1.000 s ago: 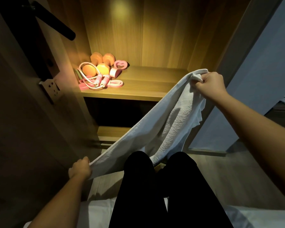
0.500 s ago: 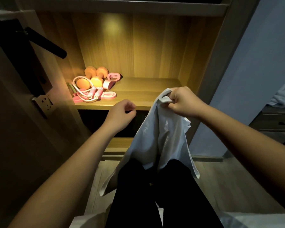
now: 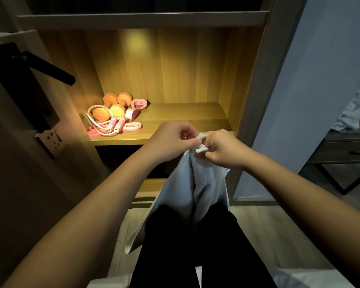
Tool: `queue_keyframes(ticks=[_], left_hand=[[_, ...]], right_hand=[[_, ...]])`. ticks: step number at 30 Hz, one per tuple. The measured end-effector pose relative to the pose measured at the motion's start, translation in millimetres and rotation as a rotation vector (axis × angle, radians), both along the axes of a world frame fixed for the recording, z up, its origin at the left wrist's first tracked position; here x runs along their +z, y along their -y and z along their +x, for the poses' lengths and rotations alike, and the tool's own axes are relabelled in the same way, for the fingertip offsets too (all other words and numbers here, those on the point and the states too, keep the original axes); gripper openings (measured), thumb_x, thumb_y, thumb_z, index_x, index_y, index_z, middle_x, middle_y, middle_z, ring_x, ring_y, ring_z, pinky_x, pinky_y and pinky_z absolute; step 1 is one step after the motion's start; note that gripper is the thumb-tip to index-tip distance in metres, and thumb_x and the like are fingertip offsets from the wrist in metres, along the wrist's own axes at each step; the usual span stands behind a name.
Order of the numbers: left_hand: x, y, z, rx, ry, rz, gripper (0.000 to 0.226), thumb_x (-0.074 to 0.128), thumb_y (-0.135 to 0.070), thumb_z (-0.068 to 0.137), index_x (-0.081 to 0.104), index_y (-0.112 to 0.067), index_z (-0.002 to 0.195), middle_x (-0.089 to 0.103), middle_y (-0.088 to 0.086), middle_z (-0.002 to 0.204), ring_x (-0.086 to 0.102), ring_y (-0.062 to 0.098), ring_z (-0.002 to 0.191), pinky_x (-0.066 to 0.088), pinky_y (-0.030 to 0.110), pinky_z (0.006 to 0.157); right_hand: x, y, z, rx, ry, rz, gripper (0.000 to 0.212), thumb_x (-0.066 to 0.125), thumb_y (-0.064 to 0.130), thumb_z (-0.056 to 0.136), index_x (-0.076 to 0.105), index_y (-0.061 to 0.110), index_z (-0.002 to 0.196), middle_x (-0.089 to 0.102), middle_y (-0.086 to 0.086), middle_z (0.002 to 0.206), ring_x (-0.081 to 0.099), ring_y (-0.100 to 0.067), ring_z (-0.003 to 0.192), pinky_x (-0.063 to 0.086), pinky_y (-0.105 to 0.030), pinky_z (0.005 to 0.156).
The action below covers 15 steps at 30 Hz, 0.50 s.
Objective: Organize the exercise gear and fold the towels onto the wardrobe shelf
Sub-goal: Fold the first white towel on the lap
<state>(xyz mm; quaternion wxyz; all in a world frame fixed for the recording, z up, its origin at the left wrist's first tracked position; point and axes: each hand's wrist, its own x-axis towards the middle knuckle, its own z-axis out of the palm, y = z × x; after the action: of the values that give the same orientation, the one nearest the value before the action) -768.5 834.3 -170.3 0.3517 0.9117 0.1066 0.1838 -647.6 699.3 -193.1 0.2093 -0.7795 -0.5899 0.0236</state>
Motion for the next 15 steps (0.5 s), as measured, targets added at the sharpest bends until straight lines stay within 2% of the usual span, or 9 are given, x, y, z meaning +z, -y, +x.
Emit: queue_keyframes(ticks=[3,6,8,9,10,11,13,15], left_hand=[[-1,4,1,-0.006,-0.051,-0.017,0.007,0.070,-0.017,0.084,0.066,-0.021,0.080,0.062,-0.010,0.071,0.054,0.000,0.064,0.041,0.012,0.059],[-3,3,6,-0.006,-0.141,-0.074,0.013,0.070,-0.010,0.081,0.062,-0.019,0.077,0.062,-0.003,0.073,0.054,0.011,0.068,0.041,0.023,0.063],[-4,-6,8,0.021,-0.154,-0.075,0.012,0.069,-0.009,0.080,0.061,-0.018,0.078,0.062,0.000,0.076,0.054,0.014,0.072,0.041,0.027,0.064],[-4,-16,8,0.065,-0.138,-0.064,0.008,0.068,-0.010,0.081,0.062,-0.016,0.082,0.063,0.002,0.080,0.055,0.015,0.074,0.041,0.028,0.065],[-4,-30,6,0.127,-0.114,-0.056,0.005,0.066,-0.011,0.083,0.064,-0.011,0.087,0.063,0.004,0.084,0.055,0.015,0.076,0.041,0.028,0.065],[-4,-47,4,0.189,-0.090,-0.057,0.009,0.064,-0.012,0.085,0.064,-0.006,0.092,0.062,0.007,0.086,0.054,0.016,0.076,0.040,0.028,0.064],[-4,-88,-6,0.305,-0.092,-0.050,0.019,0.061,-0.013,0.088,0.064,0.004,0.096,0.060,0.017,0.085,0.051,0.018,0.076,0.038,0.031,0.065],[-8,-127,-19,0.439,-0.103,-0.046,0.021,0.060,-0.013,0.090,0.064,0.007,0.095,0.060,0.026,0.091,0.052,0.023,0.079,0.040,0.035,0.069]], right_hand=[[-3,1,-1,0.047,-0.087,0.019,0.044,0.069,0.014,0.086,0.048,0.028,0.049,0.046,0.008,0.049,0.044,-0.010,0.050,0.027,-0.018,0.048],[-7,1,-5,0.085,-0.113,-0.009,0.039,0.069,0.016,0.086,0.052,0.026,0.053,0.048,0.009,0.054,0.045,-0.008,0.052,0.027,-0.019,0.051],[-7,1,-2,0.107,-0.166,-0.012,0.024,0.068,0.019,0.088,0.064,0.022,0.064,0.060,0.006,0.074,0.051,-0.004,0.064,0.037,-0.020,0.060],[-8,2,3,0.088,-0.192,0.012,0.014,0.067,0.019,0.089,0.071,0.020,0.076,0.065,0.005,0.093,0.056,-0.003,0.077,0.043,-0.021,0.069],[-8,5,13,0.031,-0.194,0.048,0.009,0.066,0.018,0.089,0.075,0.017,0.088,0.064,0.004,0.109,0.057,-0.007,0.091,0.046,-0.024,0.079],[-8,9,26,-0.057,-0.188,0.087,0.013,0.064,0.015,0.090,0.075,0.013,0.097,0.062,0.002,0.116,0.057,-0.010,0.099,0.047,-0.027,0.085],[-6,22,56,-0.268,-0.231,0.171,0.014,0.060,0.005,0.090,0.074,0.007,0.094,0.066,-0.006,0.101,0.058,-0.014,0.089,0.047,-0.031,0.079],[-7,37,86,-0.489,-0.307,0.240,0.013,0.061,0.010,0.091,0.071,0.007,0.083,0.065,-0.011,0.083,0.056,-0.018,0.076,0.042,-0.029,0.069]])
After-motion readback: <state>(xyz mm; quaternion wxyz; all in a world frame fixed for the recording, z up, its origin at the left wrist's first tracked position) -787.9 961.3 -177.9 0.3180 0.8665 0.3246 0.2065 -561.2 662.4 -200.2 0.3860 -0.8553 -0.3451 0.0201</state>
